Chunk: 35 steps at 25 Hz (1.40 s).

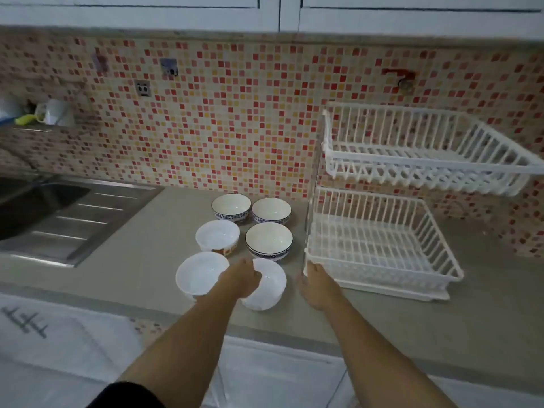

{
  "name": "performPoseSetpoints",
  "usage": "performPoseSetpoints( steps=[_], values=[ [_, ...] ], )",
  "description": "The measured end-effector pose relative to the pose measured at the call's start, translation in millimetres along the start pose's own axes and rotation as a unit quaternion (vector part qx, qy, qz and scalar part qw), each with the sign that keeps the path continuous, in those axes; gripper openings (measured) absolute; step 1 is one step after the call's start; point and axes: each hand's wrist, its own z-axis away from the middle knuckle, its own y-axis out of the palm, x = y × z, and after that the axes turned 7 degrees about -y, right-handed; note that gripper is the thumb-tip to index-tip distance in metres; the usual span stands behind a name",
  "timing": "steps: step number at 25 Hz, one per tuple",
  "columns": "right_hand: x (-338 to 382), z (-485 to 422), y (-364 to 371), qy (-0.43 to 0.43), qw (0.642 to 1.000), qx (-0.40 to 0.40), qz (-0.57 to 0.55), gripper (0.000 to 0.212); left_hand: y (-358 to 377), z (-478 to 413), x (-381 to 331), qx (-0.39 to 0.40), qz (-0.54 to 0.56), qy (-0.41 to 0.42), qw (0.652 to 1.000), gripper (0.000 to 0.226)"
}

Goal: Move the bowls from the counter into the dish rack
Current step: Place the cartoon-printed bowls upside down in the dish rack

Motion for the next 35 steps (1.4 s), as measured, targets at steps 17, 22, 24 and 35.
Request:
performPoseSetpoints(
  steps=[17,22,24,35],
  values=[
    [21,-60,105,0.147,0.892,-0.078,-0.421,0.059,42,-19,40,-0.123,0.108,0.032,0.986,0.049],
    [79,-64,41,0.053,0.906,-0.230,-0.351,0.038,-33,-23,18,-0.265,0.331,0.042,0.905,0.043],
    [105,-64,15,-0.011,0.898,-0.264,-0.352,0.036,-72,-21,2,-0.240,0.445,0.010,0.863,0.045],
    [155,-49,-211,-0.192,0.876,-0.415,-0.155,0.067,-241,-15,-87,-0.345,0.288,0.275,0.850,0.049]
  ],
)
